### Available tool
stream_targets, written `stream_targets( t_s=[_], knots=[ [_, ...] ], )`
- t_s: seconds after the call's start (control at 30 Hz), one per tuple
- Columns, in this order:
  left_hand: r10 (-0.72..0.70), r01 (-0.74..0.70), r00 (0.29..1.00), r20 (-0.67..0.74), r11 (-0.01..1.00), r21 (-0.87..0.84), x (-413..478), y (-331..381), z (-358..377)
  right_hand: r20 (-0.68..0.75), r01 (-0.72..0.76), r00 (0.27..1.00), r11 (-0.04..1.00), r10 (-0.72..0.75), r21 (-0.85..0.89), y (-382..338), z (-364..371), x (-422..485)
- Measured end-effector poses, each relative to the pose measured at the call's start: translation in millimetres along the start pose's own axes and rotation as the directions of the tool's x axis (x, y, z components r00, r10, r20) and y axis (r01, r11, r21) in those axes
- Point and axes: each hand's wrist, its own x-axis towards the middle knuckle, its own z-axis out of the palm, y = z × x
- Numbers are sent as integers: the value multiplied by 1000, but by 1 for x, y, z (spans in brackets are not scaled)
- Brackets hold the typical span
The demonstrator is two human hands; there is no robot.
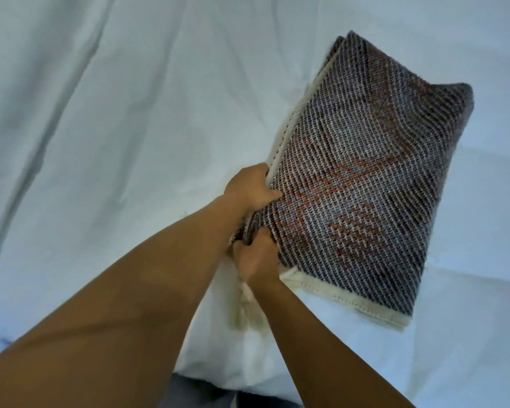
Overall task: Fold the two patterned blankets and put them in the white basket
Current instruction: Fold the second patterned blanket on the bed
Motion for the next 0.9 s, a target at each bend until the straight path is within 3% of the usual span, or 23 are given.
stream_targets(
  t_s=[0.1, 0.4, 0.7, 0.9],
  knots=[
    [-40, 38, 999, 23, 998, 59, -27, -20, -1, 26, 19, 999, 996, -21, 87, 1, 13, -14],
    [-65, 65, 998, -2, 995, 70, -48, -27, 0, 24, 137, 990, 988, -139, 71, 8, 5, -20],
    [67, -53, 994, -85, 985, 164, 30, 30, -7, -178, 169, 971, 985, -161, 30, 5, -91, 56],
    [-3, 3, 986, -168, 1000, 0, 105, 80, -18, -178, 212, 964, 975, -197, 65, -6, -143, 114]
  ],
)
